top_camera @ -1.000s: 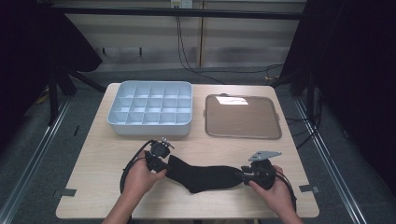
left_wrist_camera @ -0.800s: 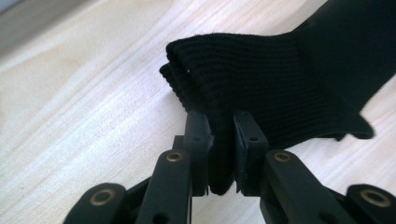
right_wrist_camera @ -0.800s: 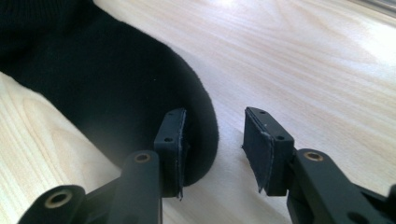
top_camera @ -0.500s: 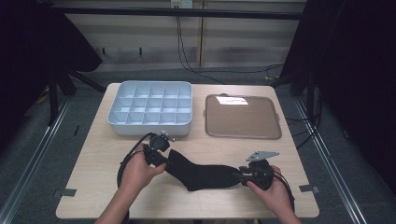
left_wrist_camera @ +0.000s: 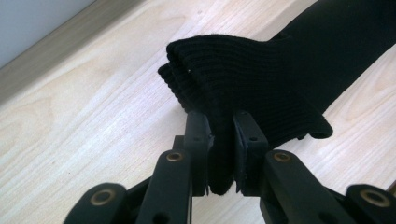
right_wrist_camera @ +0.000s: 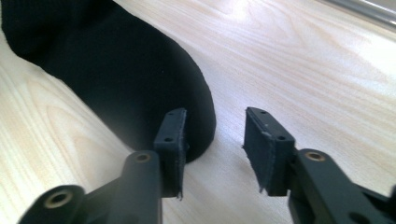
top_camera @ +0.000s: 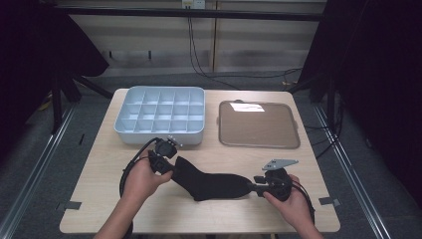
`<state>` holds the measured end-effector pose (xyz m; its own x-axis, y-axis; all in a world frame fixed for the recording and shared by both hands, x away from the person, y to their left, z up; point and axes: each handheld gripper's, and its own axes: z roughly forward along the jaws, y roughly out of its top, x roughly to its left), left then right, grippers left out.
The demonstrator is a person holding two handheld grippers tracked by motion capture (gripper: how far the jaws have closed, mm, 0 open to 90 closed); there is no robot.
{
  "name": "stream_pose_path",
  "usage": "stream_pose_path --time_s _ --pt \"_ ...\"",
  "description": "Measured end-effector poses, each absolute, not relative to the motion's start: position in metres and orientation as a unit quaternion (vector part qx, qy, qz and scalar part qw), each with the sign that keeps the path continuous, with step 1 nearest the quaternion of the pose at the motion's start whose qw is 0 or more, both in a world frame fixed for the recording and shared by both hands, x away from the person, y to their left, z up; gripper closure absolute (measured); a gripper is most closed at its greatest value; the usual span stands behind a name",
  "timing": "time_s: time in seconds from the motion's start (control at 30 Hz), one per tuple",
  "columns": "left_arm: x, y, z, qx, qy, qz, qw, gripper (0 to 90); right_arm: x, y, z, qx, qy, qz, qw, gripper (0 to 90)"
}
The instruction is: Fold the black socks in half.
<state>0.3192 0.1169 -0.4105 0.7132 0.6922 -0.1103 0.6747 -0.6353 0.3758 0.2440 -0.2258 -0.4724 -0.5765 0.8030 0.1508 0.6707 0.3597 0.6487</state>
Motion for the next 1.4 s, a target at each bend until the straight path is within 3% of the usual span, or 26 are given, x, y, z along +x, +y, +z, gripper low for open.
stream_pose_path --time_s 0.27,0.4,1.4 --pt "0.321 0.120 -0.401 0.905 0.375 0.026 0.196 78.1 0.246 -0.223 -0.476 0.454 0.819 0.344 0.071 80.3" --pt "0.321 0.116 -0.396 0.907 0.371 0.029 0.195 78.1 0.246 -0.216 -0.476 0.450 0.822 0.343 0.066 83.0" --pt "0.312 0.071 -0.372 0.918 0.327 0.010 0.222 78.1 0.257 -0.188 -0.480 0.443 0.822 0.357 0.031 81.0"
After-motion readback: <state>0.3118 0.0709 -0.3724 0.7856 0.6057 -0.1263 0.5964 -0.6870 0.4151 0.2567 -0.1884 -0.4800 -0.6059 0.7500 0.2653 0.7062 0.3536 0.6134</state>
